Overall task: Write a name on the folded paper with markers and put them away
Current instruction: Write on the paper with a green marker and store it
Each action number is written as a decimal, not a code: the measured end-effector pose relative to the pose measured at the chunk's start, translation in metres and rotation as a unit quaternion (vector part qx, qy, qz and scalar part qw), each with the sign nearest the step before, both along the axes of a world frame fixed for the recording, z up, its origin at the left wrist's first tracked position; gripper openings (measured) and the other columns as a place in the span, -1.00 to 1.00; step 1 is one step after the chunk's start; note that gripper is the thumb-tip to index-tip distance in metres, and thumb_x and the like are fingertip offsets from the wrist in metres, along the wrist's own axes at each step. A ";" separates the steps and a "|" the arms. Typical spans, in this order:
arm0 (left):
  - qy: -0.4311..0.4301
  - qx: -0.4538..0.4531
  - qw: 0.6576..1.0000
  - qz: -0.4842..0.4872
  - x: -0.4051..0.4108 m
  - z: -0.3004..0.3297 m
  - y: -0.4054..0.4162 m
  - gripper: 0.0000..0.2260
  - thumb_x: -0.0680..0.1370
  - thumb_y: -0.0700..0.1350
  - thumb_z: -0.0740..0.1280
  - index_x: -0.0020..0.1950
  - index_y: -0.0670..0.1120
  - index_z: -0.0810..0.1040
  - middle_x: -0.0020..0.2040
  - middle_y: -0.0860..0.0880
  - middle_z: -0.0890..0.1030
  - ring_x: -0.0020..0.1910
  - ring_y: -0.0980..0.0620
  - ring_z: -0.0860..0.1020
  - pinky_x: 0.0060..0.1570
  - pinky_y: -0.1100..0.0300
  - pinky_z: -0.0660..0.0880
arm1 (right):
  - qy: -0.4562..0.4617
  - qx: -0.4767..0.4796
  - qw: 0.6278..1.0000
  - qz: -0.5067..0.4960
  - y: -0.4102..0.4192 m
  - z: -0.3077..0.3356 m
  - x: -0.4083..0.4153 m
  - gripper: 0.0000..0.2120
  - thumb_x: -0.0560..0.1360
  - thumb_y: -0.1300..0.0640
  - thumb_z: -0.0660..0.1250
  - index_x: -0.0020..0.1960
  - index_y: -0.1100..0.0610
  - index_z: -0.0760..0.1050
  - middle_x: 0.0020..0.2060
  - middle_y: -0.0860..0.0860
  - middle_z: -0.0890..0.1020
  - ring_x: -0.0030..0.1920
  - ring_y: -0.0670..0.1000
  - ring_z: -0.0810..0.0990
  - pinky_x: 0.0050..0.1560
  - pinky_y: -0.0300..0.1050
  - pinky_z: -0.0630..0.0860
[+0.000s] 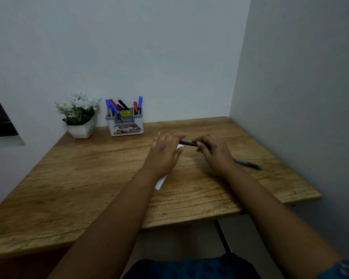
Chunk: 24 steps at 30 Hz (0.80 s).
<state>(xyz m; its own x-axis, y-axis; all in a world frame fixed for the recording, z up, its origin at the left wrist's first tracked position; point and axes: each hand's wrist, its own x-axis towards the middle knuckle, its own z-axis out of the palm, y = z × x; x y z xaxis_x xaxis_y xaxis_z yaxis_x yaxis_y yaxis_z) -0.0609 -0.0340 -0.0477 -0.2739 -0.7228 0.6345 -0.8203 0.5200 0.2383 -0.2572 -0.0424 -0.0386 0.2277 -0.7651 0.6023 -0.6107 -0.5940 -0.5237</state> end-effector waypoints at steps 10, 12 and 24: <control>0.062 0.109 0.991 -0.050 0.008 0.003 0.003 -0.72 0.65 0.02 0.07 0.27 0.05 0.47 -0.01 -0.04 0.62 -0.06 -0.01 0.57 -0.11 0.06 0.49 | -0.340 0.347 0.840 0.242 -0.007 0.017 0.035 -0.86 0.59 0.23 0.29 0.02 0.27 0.60 -0.22 0.07 0.69 -0.17 -0.10 0.65 -0.05 -0.30 0.56; 0.065 0.113 0.991 -0.027 0.013 0.004 0.001 -0.70 0.65 -0.02 0.11 0.36 0.08 0.45 0.05 -0.06 0.65 -0.03 -0.06 0.59 -0.09 0.04 0.50 | -0.330 0.354 0.842 0.239 -0.013 0.013 0.041 -0.83 0.60 0.20 0.27 -0.03 0.25 0.61 -0.25 0.05 0.68 -0.18 -0.11 0.64 -0.03 -0.29 0.55; 0.193 0.205 0.952 0.118 0.066 0.012 -0.014 -0.79 0.53 0.15 0.33 0.09 0.10 0.59 -0.01 0.07 0.60 -0.03 0.07 0.54 -0.03 0.10 0.52 | -0.470 0.355 0.805 0.071 -0.040 0.009 0.068 -0.75 0.63 -0.04 0.21 0.05 0.16 0.39 -0.26 0.13 0.65 -0.39 -0.06 0.65 -0.41 -0.29 0.52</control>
